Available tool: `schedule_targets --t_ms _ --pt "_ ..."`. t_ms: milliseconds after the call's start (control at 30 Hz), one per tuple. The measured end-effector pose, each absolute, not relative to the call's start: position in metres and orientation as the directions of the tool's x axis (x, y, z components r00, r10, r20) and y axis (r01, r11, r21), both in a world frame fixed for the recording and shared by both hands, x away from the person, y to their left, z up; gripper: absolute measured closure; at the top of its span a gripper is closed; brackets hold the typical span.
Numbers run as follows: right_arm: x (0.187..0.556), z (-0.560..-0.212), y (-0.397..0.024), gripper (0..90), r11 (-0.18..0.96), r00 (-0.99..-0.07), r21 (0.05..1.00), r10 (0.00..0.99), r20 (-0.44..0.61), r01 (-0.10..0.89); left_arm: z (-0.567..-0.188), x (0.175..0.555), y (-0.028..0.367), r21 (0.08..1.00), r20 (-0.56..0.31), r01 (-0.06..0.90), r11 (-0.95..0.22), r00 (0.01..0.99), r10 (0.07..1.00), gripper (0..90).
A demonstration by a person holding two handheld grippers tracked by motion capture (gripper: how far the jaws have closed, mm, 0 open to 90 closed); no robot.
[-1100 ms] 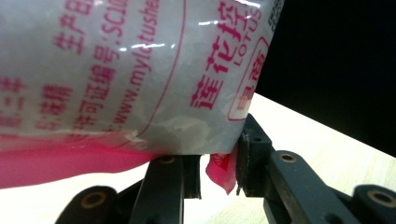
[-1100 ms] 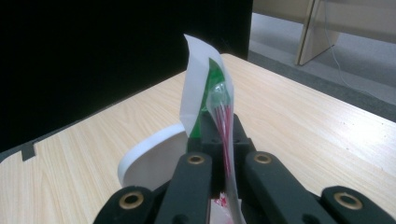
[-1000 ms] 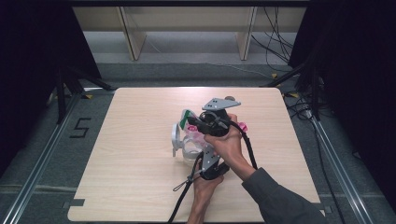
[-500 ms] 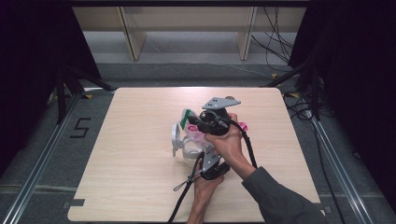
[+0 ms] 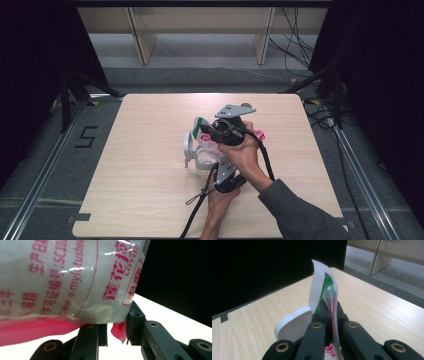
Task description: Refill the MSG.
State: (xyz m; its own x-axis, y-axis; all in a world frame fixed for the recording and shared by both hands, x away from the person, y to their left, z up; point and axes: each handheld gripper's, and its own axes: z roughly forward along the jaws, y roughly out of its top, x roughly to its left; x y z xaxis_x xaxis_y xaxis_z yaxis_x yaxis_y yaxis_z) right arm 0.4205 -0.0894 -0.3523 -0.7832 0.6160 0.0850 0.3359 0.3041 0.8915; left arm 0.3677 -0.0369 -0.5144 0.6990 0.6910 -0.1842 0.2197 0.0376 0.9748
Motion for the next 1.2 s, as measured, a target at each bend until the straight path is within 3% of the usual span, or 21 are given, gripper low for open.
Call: schedule_targets --t_ms 567,1200 --pt "0.4199 -0.3566 -0.0836 90.0 0.344 -0.795 0.884 0.604 0.048 0.315 -0.5133 0.3666 -0.0378 0.974 -0.188 0.226 0.035 0.703 0.686 73.9" --pt "0.422 -0.348 -0.0894 90.0 0.304 -0.78 0.898 0.622 0.065 0.317 -0.5135 0.3671 -0.0367 0.975 -0.182 0.217 0.038 0.699 0.692 74.1"
